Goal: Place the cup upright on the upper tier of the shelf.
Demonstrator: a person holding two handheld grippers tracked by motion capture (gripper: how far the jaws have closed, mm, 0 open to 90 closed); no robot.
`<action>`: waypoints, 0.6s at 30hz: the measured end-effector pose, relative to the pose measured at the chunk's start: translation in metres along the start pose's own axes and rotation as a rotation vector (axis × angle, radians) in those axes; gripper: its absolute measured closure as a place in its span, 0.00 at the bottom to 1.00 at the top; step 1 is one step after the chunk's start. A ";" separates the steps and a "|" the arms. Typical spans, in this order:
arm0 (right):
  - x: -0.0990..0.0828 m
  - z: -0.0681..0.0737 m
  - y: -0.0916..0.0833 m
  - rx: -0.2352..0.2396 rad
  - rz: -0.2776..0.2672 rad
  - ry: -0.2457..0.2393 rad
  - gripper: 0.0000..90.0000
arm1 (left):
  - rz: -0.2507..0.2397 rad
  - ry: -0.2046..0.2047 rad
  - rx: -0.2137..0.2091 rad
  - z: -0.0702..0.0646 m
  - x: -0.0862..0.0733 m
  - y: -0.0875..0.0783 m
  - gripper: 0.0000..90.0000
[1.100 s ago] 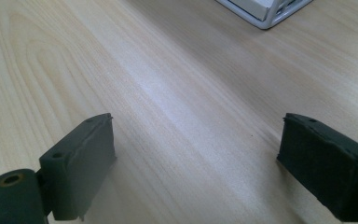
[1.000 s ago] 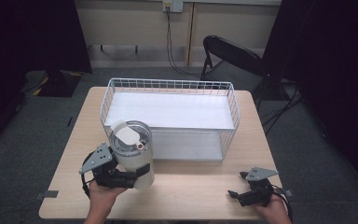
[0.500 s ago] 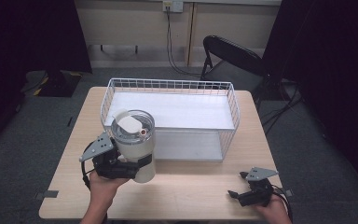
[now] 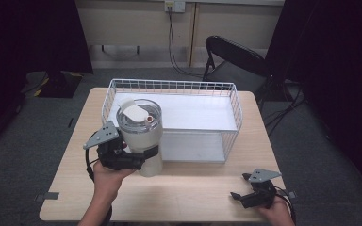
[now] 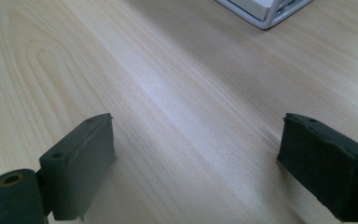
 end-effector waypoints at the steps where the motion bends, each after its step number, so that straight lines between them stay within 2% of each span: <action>1: 0.000 0.000 0.000 0.000 0.000 0.000 0.11 | 0.007 0.009 0.002 0.001 0.001 0.000 0.11; 7: 0.000 0.000 0.000 -0.001 -0.001 -0.001 0.11 | 0.010 0.003 -0.004 0.000 0.009 0.007 0.11; 18: 0.000 0.000 0.000 0.000 -0.001 -0.001 0.11 | 0.000 0.020 -0.016 -0.002 0.032 0.016 0.11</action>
Point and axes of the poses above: each handheld gripper's, and its own axes: y roughly forward along the jaws, x roughly out of its top, z roughly to its left, the point moved 8 cm from there along y, roughly forward along the jaws, and after that the axes turned 11 degrees about -z, right-handed, at the moved point
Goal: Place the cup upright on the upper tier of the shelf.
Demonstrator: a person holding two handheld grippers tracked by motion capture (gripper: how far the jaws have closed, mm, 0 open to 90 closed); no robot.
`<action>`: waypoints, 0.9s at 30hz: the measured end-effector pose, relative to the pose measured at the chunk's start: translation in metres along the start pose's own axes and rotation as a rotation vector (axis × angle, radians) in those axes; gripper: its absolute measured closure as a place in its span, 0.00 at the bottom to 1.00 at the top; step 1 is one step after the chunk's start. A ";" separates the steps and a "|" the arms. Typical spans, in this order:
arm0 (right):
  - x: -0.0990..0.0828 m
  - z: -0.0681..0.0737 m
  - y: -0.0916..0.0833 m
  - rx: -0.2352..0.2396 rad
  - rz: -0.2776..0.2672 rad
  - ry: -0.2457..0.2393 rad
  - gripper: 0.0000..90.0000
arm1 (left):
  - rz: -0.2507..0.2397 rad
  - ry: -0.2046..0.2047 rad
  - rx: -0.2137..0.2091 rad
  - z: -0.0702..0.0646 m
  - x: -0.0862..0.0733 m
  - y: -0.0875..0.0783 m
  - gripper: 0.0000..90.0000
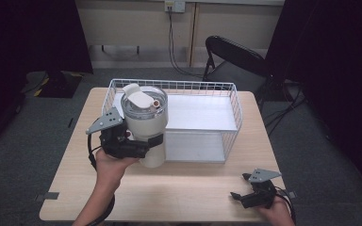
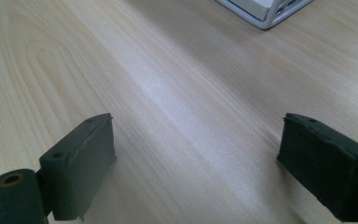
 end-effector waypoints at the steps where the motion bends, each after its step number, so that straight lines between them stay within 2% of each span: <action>1: 0.000 0.000 0.000 0.000 0.000 0.000 0.11 | 0.000 0.000 0.000 0.000 0.000 0.000 0.11; 10: 0.000 0.000 0.000 0.000 0.000 0.000 0.11 | -0.004 0.006 -0.002 0.001 0.015 0.008 0.11; 16: 0.000 0.000 0.000 0.001 0.002 0.001 0.11 | 0.002 -0.004 0.000 0.004 0.021 0.013 0.11; 20: 0.000 0.000 0.000 0.001 0.001 0.001 0.11 | 0.001 0.008 0.007 0.007 0.025 0.015 0.11; 27: 0.000 0.000 0.000 0.001 0.002 0.001 0.11 | 0.007 0.008 0.007 0.007 0.033 0.019 0.11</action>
Point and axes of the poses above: each handheld gripper's, and its own axes: y roughly forward along the jaws, x roughly out of its top, z roughly to its left, the point moved 8 cm from there along y, roughly forward along the jaws, and after that the axes turned 11 degrees about -z, right-handed, at the moved point
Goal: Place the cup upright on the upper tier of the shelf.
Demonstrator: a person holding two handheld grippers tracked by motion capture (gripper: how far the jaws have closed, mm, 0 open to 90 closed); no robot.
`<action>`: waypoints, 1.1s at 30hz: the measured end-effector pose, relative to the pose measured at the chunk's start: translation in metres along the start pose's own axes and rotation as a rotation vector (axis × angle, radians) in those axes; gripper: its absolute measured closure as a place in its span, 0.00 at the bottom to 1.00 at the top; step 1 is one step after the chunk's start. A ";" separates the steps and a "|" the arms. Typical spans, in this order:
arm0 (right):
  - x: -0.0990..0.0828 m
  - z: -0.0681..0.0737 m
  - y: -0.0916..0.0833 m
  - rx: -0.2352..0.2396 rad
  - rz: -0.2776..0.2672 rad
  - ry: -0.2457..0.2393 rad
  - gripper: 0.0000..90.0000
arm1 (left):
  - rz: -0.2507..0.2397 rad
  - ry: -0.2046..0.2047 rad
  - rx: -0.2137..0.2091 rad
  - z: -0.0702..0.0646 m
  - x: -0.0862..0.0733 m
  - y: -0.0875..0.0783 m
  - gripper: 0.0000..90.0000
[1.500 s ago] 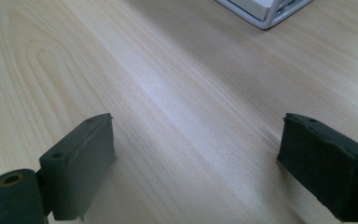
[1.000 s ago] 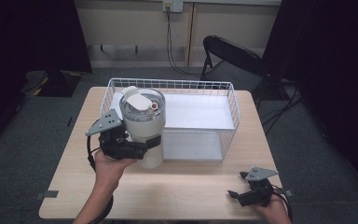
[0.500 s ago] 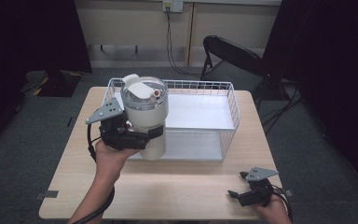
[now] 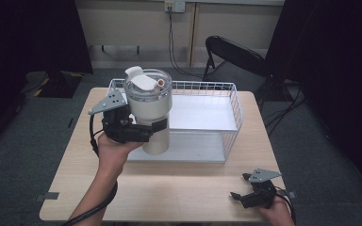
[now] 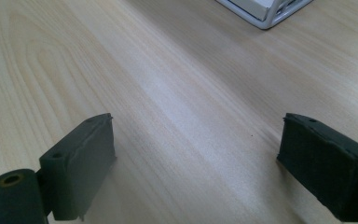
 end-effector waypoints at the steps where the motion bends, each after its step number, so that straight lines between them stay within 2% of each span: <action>1: 0.000 0.000 0.000 0.000 -0.001 0.000 0.11 | 0.001 0.004 -0.001 0.000 0.001 0.001 0.11; 11: 0.000 0.000 0.000 0.001 -0.001 0.000 0.11 | -0.005 -0.010 0.000 0.003 0.012 0.008 0.11; 12: 0.000 0.000 0.000 0.001 -0.002 0.000 0.11 | 0.002 0.003 0.000 0.004 0.013 0.009 0.11; 33: 0.000 0.000 0.000 -0.002 -0.001 -0.002 0.11 | -0.001 0.011 0.025 0.011 0.036 0.022 0.11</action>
Point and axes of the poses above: each handheld gripper's, and its own axes: y roughly forward along the jaws, x roughly out of its top, z roughly to its left, the point moved 8 cm from there along y, roughly forward along the jaws, and after that the axes turned 11 degrees about -z, right-handed, at the moved point
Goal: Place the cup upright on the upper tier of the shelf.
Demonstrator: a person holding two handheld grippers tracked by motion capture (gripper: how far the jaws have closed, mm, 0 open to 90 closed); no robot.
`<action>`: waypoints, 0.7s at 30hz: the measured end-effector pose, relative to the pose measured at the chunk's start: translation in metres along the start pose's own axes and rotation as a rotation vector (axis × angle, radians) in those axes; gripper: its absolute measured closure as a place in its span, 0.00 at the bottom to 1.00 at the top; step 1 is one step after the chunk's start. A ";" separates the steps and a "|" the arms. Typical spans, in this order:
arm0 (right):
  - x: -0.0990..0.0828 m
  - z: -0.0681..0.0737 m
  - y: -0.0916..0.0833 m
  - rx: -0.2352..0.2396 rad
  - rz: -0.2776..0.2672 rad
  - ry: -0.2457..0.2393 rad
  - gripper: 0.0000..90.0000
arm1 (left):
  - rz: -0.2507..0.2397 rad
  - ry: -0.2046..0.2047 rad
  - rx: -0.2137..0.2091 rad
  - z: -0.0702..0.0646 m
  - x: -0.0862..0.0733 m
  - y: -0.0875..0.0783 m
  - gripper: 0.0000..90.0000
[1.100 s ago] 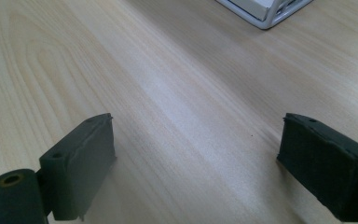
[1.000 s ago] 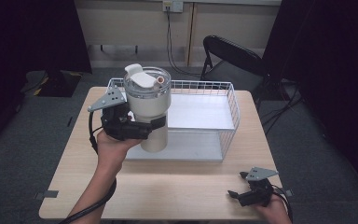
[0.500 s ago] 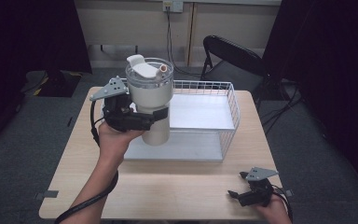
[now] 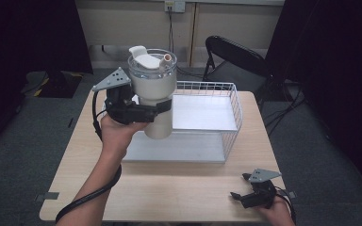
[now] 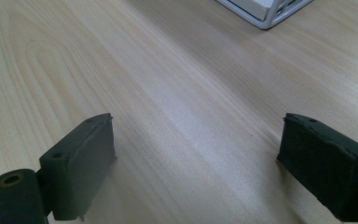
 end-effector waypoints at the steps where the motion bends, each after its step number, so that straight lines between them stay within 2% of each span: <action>1: 0.000 0.000 0.000 0.000 0.000 0.001 0.11 | 0.001 0.006 0.004 0.001 0.001 0.001 0.11; 7: 0.000 0.000 0.000 0.001 -0.001 0.001 0.11 | -0.004 -0.001 0.011 0.004 0.005 0.005 0.11; 18: 0.000 0.000 0.000 0.000 0.000 0.001 0.11 | -0.016 -0.011 0.042 0.017 0.008 0.014 0.11; 21: 0.000 0.000 0.000 0.001 -0.001 0.001 0.11 | -0.013 -0.008 0.039 0.019 0.008 0.015 0.11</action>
Point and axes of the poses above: each handheld gripper's, and its own axes: y roughly forward along the jaws, x roughly out of its top, z roughly to its left, the point moved 8 cm from there along y, roughly forward along the jaws, and after that the axes turned 11 degrees about -z, right-handed, at the moved point
